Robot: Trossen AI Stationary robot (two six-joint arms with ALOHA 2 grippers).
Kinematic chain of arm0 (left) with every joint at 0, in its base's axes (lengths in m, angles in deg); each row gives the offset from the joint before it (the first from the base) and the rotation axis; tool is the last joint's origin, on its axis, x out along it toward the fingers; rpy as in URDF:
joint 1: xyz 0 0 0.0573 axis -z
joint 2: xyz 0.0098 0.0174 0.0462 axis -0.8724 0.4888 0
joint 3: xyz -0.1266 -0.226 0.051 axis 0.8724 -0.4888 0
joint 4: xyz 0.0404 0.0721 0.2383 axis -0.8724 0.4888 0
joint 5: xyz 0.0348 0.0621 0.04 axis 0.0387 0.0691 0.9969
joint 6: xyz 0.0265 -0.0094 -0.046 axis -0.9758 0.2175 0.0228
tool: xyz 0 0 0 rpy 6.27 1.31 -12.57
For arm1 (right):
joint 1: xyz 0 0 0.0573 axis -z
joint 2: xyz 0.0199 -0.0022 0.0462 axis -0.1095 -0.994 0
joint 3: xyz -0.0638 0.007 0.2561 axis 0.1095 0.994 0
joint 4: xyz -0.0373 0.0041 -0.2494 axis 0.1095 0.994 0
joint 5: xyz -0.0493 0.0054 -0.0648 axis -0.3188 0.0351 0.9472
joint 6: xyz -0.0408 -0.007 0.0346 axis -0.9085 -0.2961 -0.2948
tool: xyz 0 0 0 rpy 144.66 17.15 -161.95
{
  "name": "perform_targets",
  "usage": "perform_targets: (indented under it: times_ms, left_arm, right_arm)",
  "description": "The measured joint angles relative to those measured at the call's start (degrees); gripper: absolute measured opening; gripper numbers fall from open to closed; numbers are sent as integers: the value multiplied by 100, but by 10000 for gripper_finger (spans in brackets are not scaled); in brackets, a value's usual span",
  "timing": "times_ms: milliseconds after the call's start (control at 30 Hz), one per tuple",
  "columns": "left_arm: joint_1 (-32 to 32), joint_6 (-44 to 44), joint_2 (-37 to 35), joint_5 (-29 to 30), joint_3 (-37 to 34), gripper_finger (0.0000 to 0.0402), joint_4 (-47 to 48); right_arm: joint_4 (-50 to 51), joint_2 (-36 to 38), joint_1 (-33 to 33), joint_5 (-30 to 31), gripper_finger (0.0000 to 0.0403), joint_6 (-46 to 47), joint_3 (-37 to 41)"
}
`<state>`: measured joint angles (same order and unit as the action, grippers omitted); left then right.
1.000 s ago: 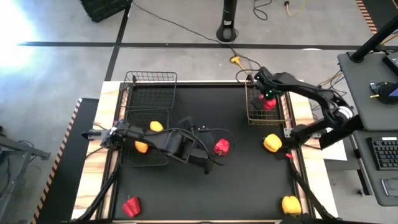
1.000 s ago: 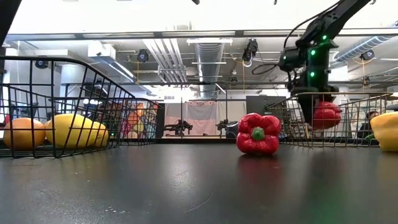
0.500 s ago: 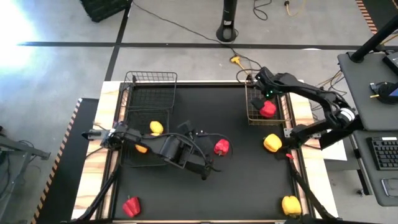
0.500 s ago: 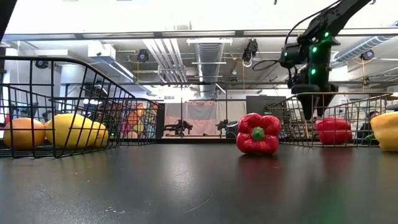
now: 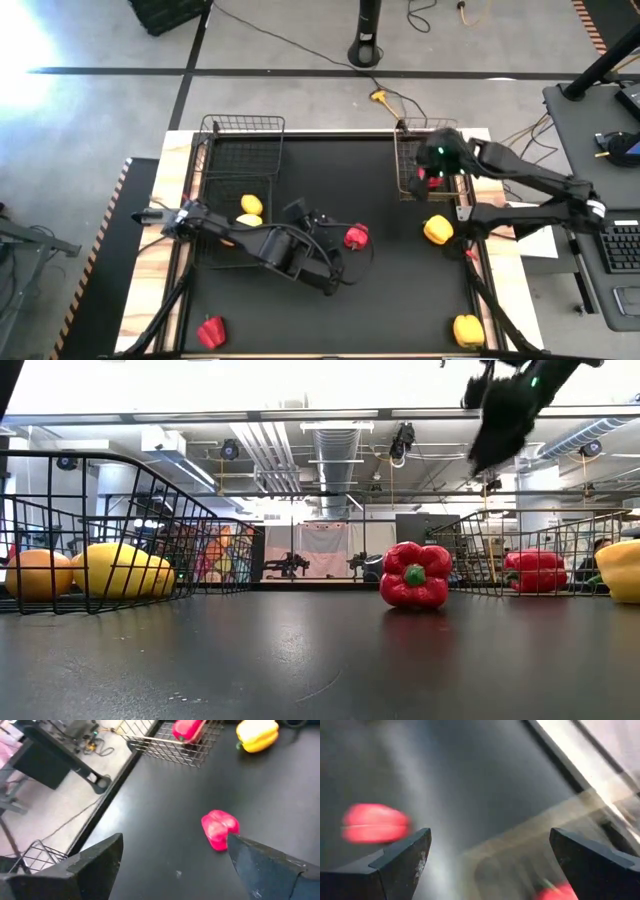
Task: Sort produce into baskets
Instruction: Put the top red bell pepper into the gold wire basket
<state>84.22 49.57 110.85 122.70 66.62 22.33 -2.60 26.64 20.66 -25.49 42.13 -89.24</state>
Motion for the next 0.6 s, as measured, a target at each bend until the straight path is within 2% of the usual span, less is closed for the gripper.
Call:
perform_targets:
  times_ms: [100, 267, 433, 533, 600]
  left_arm:
    - [3, 153, 45, 50, 0, 339, -17]
    - [168, 363, 45, 105, 0, 339, -30]
    - [467, 641, 10, 822, 0, 339, 233]
    - [644, 1240, -47, 1258, -6, 339, 641]
    - [741, 1228, -126, 1422, -63, 339, 609]
  right_arm:
    - [-535, 194, -781, -576, 400, -124, 151]
    - [-1159, 46, -1911, -692, 400, -323, 378]
    - [-1651, -552, -2790, -696, 400, -381, 389]
    - [-1888, -966, -3081, -694, 400, -390, 367]
    - [-1918, -1260, -3159, -688, 400, -474, 348]
